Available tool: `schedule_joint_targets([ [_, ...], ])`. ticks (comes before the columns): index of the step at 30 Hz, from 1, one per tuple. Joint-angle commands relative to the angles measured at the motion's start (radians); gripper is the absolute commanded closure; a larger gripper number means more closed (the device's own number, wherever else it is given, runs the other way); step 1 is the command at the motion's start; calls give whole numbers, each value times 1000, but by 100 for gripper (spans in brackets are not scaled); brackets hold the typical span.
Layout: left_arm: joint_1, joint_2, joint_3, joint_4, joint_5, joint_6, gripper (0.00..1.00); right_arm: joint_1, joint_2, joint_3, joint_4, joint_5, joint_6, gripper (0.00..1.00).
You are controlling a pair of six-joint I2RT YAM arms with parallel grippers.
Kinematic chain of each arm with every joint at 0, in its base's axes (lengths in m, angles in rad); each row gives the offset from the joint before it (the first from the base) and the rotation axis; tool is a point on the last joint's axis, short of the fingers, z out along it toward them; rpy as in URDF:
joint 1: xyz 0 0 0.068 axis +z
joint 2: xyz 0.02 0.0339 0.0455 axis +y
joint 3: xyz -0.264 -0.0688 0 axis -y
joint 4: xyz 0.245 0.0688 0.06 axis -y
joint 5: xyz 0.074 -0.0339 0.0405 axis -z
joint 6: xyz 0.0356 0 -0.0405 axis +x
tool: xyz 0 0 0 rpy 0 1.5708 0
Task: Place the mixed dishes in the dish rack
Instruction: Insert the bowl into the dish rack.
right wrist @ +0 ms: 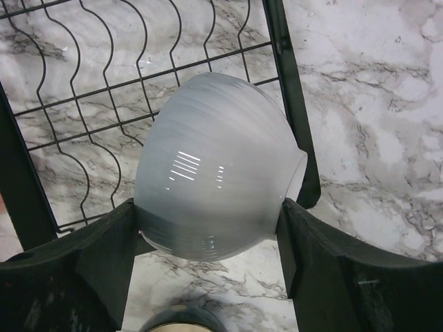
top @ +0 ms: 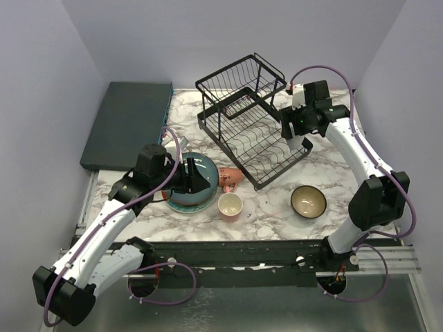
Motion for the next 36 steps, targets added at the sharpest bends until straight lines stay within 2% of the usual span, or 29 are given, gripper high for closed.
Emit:
schedule_joint_targets([
  [1,-9,-27,-10,-3,-30,18,45,-6,7,27,37,-84,-173,100],
  [9,-19,-38,-12,-5,-43,16,45,-5,9,-16,57,-155,-329,100],
  [16,-20,-48,-12,-9,-62,15,44,-6,74,-6,43,-146,-345,100],
  [36,-20,-42,-13,-13,-82,12,39,-30,109,-75,107,-200,-344,100],
])
